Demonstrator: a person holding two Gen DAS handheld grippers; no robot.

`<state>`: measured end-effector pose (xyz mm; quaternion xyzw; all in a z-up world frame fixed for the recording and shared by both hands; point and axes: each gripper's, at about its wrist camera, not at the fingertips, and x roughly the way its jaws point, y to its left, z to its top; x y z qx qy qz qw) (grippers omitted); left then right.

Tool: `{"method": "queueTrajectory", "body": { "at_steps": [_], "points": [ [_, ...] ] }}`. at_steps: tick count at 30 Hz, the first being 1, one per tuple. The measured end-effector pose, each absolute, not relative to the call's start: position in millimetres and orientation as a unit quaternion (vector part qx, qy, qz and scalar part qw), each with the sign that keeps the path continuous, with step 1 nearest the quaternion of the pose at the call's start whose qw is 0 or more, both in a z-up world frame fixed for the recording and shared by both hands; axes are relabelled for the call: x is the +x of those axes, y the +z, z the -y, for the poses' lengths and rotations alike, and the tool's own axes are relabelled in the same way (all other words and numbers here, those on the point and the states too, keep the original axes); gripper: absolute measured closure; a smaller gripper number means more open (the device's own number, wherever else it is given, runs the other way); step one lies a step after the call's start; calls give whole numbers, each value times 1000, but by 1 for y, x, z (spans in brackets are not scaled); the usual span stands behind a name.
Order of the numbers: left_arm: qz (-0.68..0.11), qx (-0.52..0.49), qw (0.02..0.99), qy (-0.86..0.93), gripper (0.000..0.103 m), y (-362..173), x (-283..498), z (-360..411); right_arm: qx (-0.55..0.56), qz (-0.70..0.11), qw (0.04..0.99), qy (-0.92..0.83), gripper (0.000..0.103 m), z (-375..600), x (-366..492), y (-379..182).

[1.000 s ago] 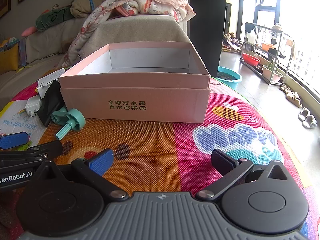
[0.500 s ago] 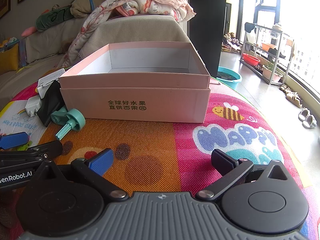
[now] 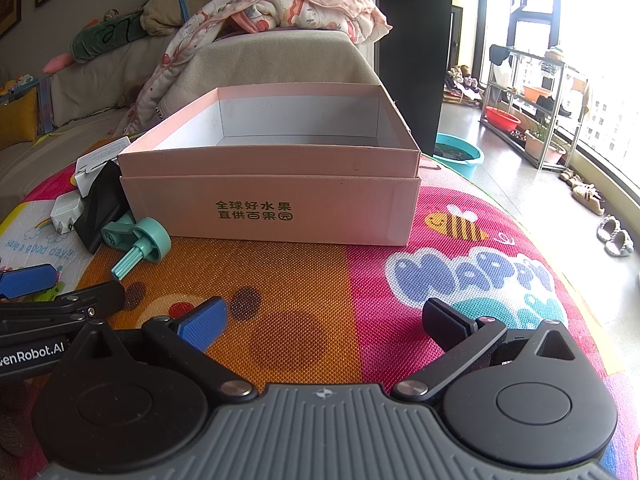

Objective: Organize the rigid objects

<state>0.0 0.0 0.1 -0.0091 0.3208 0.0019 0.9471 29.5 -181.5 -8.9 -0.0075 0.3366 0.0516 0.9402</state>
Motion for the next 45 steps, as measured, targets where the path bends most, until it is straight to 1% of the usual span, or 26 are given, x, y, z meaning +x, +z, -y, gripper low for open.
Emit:
{"method": "queueTrajectory", "body": {
  "at_steps": [19, 21, 23, 28, 30, 33, 34, 35, 37, 40, 42, 43, 45],
  "points": [
    [-319, -18, 948, -2, 20, 2, 0, -1, -9, -337, 940, 51, 0, 181, 29, -9],
    [-316, -35, 948, -11, 20, 2, -2, -9, -9, -337, 940, 51, 0, 180, 29, -9],
    [-316, -47, 947, -19, 23, 5, -2, -16, -2, -338, 940, 54, 0, 184, 31, -9],
    [-281, -94, 955, 6, 23, 33, 3, -54, -15, -365, 928, 77, 0, 188, 40, -4],
    [-289, -116, 950, 21, 24, 41, 18, -74, -25, -369, 926, 78, 0, 186, 41, -3],
    [-310, -128, 941, 39, 31, 43, 42, -97, -24, -371, 925, 78, 0, 186, 42, -3],
    [-321, -128, 937, 40, 37, 40, 49, -102, -23, -371, 925, 79, 0, 186, 41, -3],
    [-333, -135, 933, 36, 40, 37, 57, -106, -21, -371, 925, 79, 0, 187, 42, -3],
    [-349, -148, 925, 26, 40, 30, 69, -109, -21, -371, 925, 81, 0, 187, 42, -3],
    [-358, -140, 923, 26, 42, 21, 81, -106, -25, -373, 923, 87, 0, 188, 43, -2],
    [-349, -121, 929, 28, 47, 19, 83, -104, -27, -375, 922, 94, 0, 189, 43, -2],
    [-346, -110, 931, 29, 52, 18, 84, -103, -29, -375, 921, 97, 0, 190, 44, -2],
    [-338, -97, 936, 22, 53, 17, 81, -103, -31, -375, 921, 100, 0, 189, 44, -2]
  ]
}}
